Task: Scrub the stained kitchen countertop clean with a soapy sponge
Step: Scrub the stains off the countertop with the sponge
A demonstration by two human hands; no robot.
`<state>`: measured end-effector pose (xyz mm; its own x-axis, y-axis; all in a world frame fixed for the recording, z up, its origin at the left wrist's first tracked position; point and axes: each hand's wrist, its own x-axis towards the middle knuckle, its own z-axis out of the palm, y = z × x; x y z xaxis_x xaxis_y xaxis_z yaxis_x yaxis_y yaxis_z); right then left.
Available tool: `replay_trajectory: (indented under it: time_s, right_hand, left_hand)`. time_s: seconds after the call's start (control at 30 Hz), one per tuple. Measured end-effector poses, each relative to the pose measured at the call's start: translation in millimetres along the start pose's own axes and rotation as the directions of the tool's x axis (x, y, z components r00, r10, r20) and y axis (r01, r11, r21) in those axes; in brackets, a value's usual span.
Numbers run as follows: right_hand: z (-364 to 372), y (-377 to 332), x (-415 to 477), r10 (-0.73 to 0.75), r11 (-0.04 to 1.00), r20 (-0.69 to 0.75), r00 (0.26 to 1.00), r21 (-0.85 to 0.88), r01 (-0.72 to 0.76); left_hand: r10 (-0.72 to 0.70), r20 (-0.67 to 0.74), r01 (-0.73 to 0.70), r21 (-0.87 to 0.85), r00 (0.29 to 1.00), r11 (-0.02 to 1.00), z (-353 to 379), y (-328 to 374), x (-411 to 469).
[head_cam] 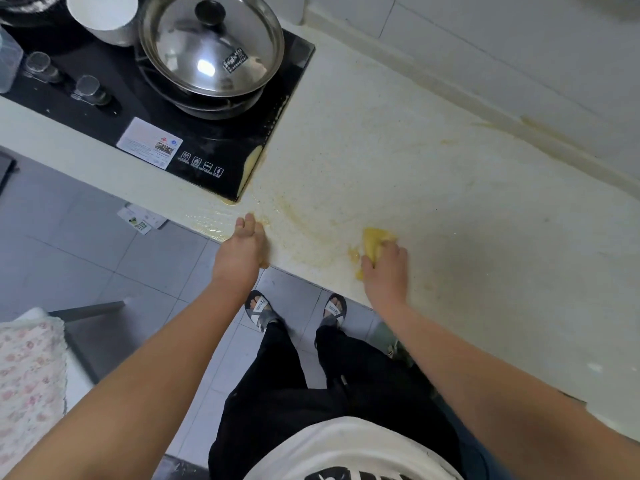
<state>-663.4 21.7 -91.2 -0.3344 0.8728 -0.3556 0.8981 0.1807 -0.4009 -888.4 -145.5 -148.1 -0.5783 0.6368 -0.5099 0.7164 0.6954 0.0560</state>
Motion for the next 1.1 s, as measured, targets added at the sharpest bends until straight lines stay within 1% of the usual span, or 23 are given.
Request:
replay_trajectory:
  time_s: [0.17,0.2,0.27,0.33,0.37,0.43,0.5,0.57,0.6,0.67,0.7,0.77,0.83,0.87,0.93,1.0,1.1]
  right_hand:
    - [52.8,-79.0,-35.3,-0.108,0.983,0.062,0.992,0.158,0.097]
    - [59.9,-93.1,-36.4,-0.107,0.975,0.073,0.992,0.201,0.091]
    - [66.0,-111.3,-31.3,-0.059,0.955,0.091,0.994,0.295,0.030]
    - [61.7,-114.3,-20.5,0.009,0.924,0.075,0.997,0.380,-0.037]
    - [55.9,-109.8,-13.6,0.037,0.913,0.050,0.998,0.405,-0.054]
    - [41.3,-96.7,4.3,0.101,0.904,-0.017,0.995,0.419,-0.084]
    - [25.6,-84.7,27.1,0.165,0.905,-0.078,0.983,0.408,-0.119]
    - [18.7,-88.3,56.5,0.182,0.920,-0.103,0.978,0.368,-0.133]
    - [19.3,-97.5,71.8,0.149,0.934,-0.101,0.984,0.340,-0.106]
    - [29.2,-127.2,100.5,0.000,0.957,-0.053,0.999,0.290,0.015]
    - [36.9,-145.5,111.4,-0.086,0.958,-0.011,0.996,0.273,0.086]
    - [53.1,-179.7,124.2,-0.246,0.946,0.091,0.965,0.238,0.219]
    - [71.7,-202.2,120.9,-0.354,0.929,0.185,0.917,0.186,0.321]
    - [80.3,-205.5,113.7,-0.397,0.917,0.215,0.892,0.137,0.375]
    - [94.5,-197.0,89.1,-0.503,0.860,0.239,0.831,0.043,0.508]
    - [101.4,-178.3,57.2,-0.593,0.782,0.267,0.760,-0.034,0.622]
    - [98.3,-141.6,20.6,-0.676,0.666,0.327,0.660,-0.112,0.738]
  left_hand:
    - [0.026,0.011,-0.026,0.011,1.000,1.000,-3.3,1.3,0.9]
    - [0.037,0.021,-0.038,0.006,0.999,0.999,-8.7,1.0,-0.1]
    - [0.065,0.064,-0.065,-0.013,0.996,0.998,-19.4,0.0,-5.0]
    - [0.143,0.086,-0.141,-0.028,0.986,0.990,-27.3,-7.1,-9.5]
    - [0.166,0.066,-0.160,-0.077,0.984,0.984,-29.5,-11.7,-11.4]
    - [0.177,-0.032,-0.180,-0.178,0.984,0.968,-33.7,-24.9,-14.2]
    - [0.177,-0.125,-0.198,-0.181,0.976,0.963,-36.2,-34.9,-15.9]
    - [0.164,-0.164,-0.193,-0.177,0.973,0.965,-39.5,-42.3,-15.2]
    - [0.158,-0.149,-0.183,-0.176,0.976,0.967,-41.1,-43.9,-15.4]
    - [0.149,-0.041,-0.154,-0.145,0.988,0.977,-42.6,-45.3,-17.5]
    - [0.148,0.027,-0.145,-0.106,0.989,0.984,-43.6,-45.2,-19.5]
    - [0.160,0.137,-0.156,-0.042,0.977,0.987,-47.7,-42.0,-22.2]
    - [0.164,0.238,-0.161,-0.031,0.957,0.986,-54.6,-42.1,-23.5]
    - [0.166,0.280,-0.163,-0.037,0.945,0.986,-57.6,-41.9,-22.9]
    - [0.175,0.349,-0.165,-0.057,0.921,0.985,-61.3,-42.1,-20.3]
    - [0.187,0.369,-0.172,-0.073,0.910,0.982,-61.7,-46.3,-18.6]
    - [0.203,0.360,-0.187,-0.080,0.910,0.979,-59.9,-52.5,-16.1]
